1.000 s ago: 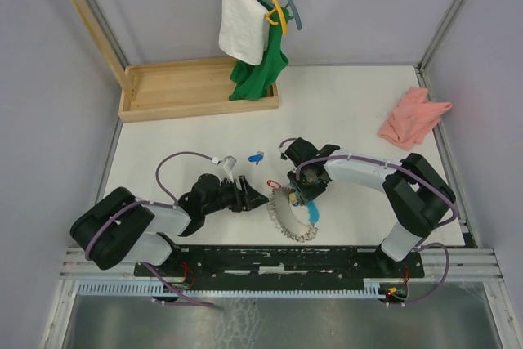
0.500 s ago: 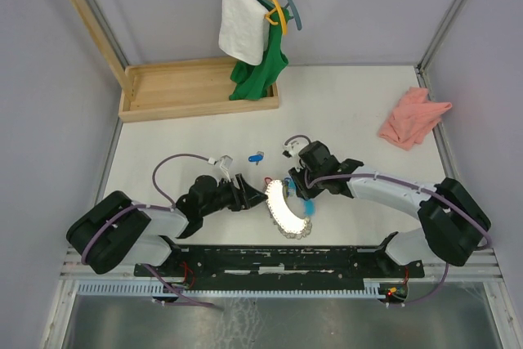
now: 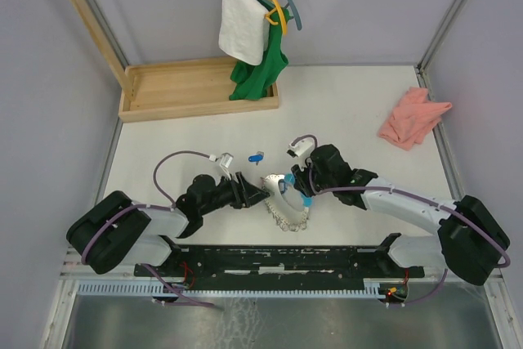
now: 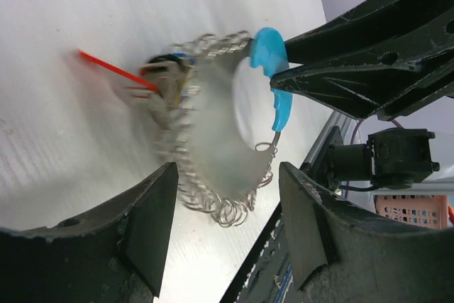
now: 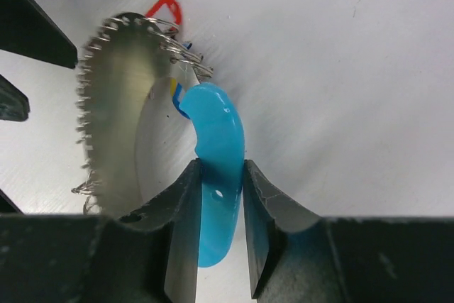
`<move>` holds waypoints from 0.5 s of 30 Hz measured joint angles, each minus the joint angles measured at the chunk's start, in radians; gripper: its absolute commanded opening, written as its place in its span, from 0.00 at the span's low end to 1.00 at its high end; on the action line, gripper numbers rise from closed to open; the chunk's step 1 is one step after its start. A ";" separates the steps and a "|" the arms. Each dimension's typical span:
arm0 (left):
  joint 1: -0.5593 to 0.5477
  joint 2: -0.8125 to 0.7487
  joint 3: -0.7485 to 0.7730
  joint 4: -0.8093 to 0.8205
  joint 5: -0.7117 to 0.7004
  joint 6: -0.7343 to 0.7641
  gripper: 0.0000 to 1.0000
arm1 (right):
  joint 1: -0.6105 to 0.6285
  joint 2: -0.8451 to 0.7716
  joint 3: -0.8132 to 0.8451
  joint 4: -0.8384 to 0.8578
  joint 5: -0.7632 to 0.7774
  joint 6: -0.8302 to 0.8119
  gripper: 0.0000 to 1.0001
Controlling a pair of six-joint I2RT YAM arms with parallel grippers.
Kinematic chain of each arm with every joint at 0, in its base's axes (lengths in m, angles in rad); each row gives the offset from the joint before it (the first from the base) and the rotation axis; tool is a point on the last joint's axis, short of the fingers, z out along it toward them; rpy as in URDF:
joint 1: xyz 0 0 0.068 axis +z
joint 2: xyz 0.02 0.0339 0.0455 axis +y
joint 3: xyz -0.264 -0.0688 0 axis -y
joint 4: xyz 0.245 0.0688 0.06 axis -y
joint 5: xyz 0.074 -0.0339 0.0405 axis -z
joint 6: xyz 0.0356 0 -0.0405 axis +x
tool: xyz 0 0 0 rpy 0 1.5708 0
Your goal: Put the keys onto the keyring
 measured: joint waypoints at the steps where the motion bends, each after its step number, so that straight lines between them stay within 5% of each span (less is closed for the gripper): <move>1: 0.000 0.000 0.002 0.003 0.004 0.000 0.63 | 0.000 -0.012 -0.006 0.014 -0.001 -0.002 0.10; 15: 0.001 0.069 0.003 0.089 0.006 -0.007 0.64 | 0.001 -0.036 -0.014 0.151 -0.052 0.008 0.01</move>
